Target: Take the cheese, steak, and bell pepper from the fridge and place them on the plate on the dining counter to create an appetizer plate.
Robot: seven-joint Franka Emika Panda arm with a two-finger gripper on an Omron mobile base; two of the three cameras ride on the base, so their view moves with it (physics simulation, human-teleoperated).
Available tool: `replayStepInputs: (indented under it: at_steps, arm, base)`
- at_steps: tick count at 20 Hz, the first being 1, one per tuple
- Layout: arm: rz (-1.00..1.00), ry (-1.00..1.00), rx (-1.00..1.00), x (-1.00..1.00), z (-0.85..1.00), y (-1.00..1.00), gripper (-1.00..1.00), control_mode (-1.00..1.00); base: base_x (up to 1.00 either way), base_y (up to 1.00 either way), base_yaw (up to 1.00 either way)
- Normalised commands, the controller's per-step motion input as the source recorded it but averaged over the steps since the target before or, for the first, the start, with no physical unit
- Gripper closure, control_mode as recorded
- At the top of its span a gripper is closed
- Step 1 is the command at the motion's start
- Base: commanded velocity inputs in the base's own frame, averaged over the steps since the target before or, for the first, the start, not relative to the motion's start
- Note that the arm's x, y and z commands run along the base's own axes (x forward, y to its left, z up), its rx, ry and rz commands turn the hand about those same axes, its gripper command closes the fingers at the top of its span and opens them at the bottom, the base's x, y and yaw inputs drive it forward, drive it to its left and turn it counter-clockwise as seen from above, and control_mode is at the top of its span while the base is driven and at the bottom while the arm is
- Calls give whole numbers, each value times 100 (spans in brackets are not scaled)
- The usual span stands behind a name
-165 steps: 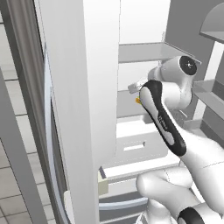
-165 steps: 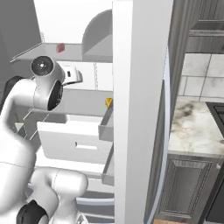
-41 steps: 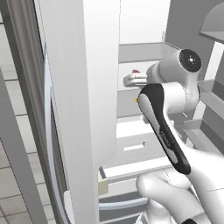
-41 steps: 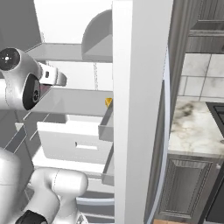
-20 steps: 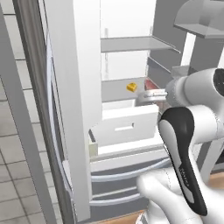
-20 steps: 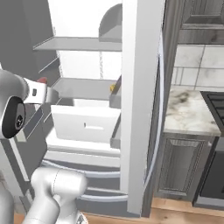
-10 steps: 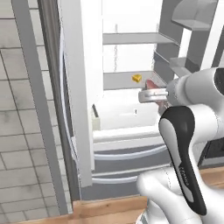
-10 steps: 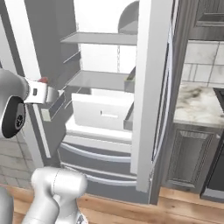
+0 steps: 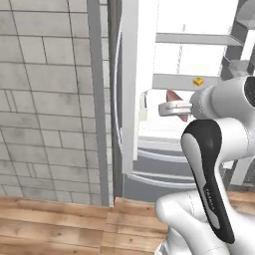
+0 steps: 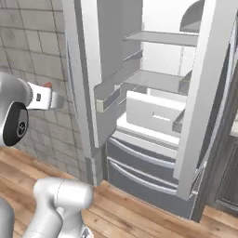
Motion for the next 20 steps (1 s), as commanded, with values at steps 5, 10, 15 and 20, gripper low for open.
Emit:
replayStepInputs:
  at_steps: [5, 10, 15, 20]
  arm:
    - [0, 0, 0, 0, 0, 0, 100, 100]
    - [0, 0, 0, 0, 0, 0, 100, 100]
    - [0, 0, 0, 0, 0, 0, 100, 100]
    - [0, 0, 0, 0, 0, 0, 100, 100]
  base:
    - [-13, 29, 63]
    - [31, 62, 68]
    - [44, 50, 72]
    - [48, 35, 77]
